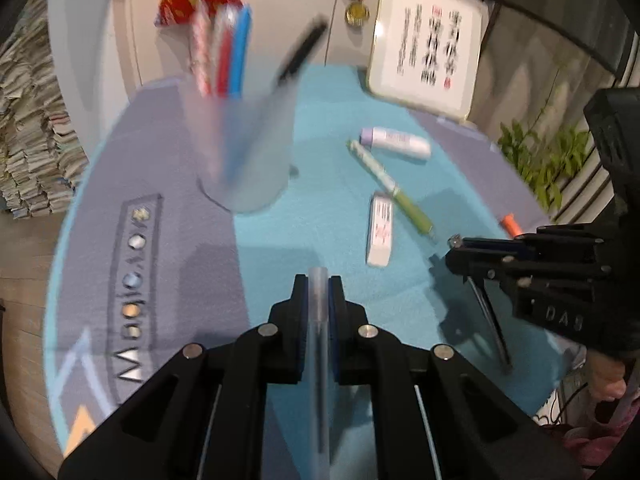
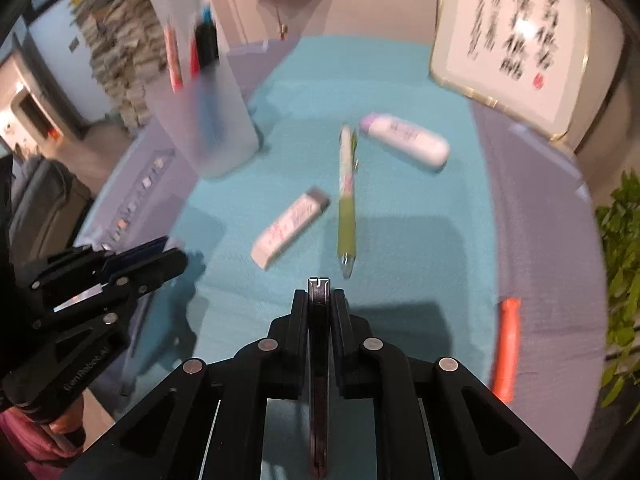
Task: Organize stationery
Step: 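Drop the dark pen into the clear cup with the right tool while the left tool carries the silver pen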
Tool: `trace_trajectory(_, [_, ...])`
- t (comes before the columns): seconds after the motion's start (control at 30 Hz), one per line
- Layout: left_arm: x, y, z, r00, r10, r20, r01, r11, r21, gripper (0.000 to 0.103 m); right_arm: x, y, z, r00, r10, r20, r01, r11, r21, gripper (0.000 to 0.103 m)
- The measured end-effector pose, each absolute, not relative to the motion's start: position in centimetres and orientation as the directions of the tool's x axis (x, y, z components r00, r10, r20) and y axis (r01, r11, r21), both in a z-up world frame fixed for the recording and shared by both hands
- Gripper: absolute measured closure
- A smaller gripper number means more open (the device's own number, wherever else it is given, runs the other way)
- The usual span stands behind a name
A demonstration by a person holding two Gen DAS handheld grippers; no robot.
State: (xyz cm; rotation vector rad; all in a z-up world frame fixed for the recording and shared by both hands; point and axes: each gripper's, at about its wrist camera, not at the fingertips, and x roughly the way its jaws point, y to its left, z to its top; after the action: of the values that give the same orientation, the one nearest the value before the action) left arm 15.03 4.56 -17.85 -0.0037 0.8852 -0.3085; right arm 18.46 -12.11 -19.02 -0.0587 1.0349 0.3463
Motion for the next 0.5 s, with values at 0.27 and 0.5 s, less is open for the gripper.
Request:
trace_trajectory(0.27, [12.3,6.7,-11.3,0.731,-0.27,-0.627,0.254,0.96,-0.118,0.096,15.9,-11.6,-11.8,0.593,0.347,-0.727,-0.378,0.917,0.129,0.091])
trace_trajectory(0.5, [12.5,7.3,-7.7,0.796,-0.25,-0.551,0.236,0.967,-0.098,0.096,15.8,-9.4,-9.7,0.641,0.355,-0.68,-0.395,0.913,0.104,0.091])
